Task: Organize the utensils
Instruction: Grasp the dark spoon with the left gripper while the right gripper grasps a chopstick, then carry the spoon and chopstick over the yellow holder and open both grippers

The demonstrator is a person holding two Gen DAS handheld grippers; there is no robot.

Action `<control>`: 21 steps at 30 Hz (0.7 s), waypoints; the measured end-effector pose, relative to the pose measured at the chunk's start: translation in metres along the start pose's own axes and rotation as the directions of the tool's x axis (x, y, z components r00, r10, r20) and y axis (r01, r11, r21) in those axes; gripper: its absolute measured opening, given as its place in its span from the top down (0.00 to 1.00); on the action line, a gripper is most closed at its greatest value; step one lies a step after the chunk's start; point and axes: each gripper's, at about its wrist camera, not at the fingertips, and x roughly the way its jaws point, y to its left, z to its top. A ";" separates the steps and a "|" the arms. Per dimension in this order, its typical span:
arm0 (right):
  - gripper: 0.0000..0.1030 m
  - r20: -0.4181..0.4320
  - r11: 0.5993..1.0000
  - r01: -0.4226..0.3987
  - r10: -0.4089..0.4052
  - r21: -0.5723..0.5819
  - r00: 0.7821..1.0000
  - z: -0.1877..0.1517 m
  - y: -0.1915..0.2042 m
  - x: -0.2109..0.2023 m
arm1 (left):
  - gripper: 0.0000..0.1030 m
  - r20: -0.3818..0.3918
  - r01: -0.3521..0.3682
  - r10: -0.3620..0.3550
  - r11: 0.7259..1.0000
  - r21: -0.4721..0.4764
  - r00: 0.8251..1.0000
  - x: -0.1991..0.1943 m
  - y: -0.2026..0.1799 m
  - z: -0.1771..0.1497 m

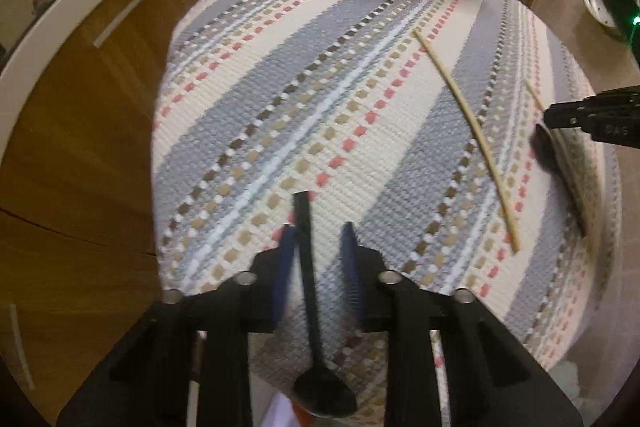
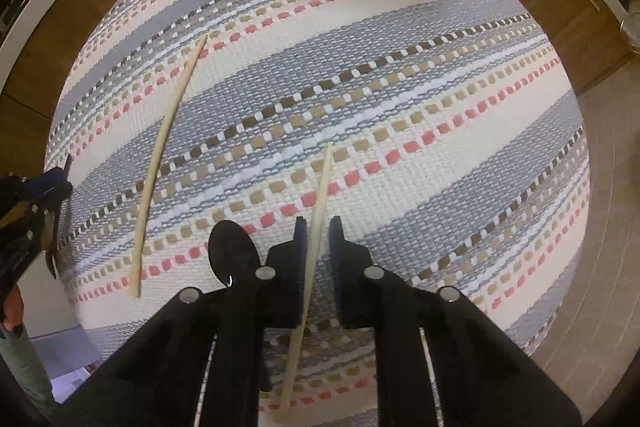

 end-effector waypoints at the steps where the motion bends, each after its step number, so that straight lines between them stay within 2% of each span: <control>1: 0.93 0.005 1.000 0.008 -0.008 -0.006 1.000 0.000 0.001 0.000 | 0.85 0.003 0.000 0.000 1.000 -0.002 1.000 -0.001 0.001 -0.001; 5: 0.95 0.018 0.999 0.021 -0.021 -0.026 1.000 -0.007 0.003 -0.001 | 0.94 0.033 -0.059 0.058 0.998 0.025 0.998 -0.003 -0.004 -0.006; 8: 0.96 0.028 0.999 0.013 -0.012 -0.034 1.000 -0.014 -0.002 -0.004 | 0.96 0.050 -0.070 0.069 0.997 0.014 0.996 -0.005 -0.004 -0.008; 9: 0.96 0.031 0.999 0.004 -0.003 -0.036 1.000 -0.016 -0.001 -0.006 | 0.96 0.060 -0.050 0.050 0.999 0.005 0.997 -0.006 -0.002 -0.008; 10: 0.96 0.031 0.999 -0.005 0.007 -0.046 0.999 -0.019 -0.002 -0.006 | 0.96 0.059 0.016 -0.016 1.000 -0.011 0.998 -0.007 0.001 -0.008; 11: 0.96 0.042 0.998 -0.017 0.020 -0.054 0.999 -0.022 -0.003 -0.008 | 0.96 0.057 0.049 -0.047 0.999 -0.024 0.997 -0.007 0.002 -0.005; 15: 0.96 0.096 0.996 -0.073 0.078 -0.053 0.992 -0.036 -0.012 -0.022 | 0.96 0.131 0.123 -0.113 0.990 -0.070 0.985 -0.024 0.007 0.004; 18: 0.96 0.149 0.992 -0.118 0.124 -0.047 0.981 -0.041 -0.020 -0.034 | 0.96 0.196 0.174 -0.152 0.980 -0.100 0.969 -0.038 0.007 0.014; 21: 0.96 0.217 0.988 -0.146 0.155 -0.056 0.964 -0.045 -0.030 -0.050 | 0.96 0.278 0.250 -0.209 0.960 -0.123 0.938 -0.050 0.004 0.029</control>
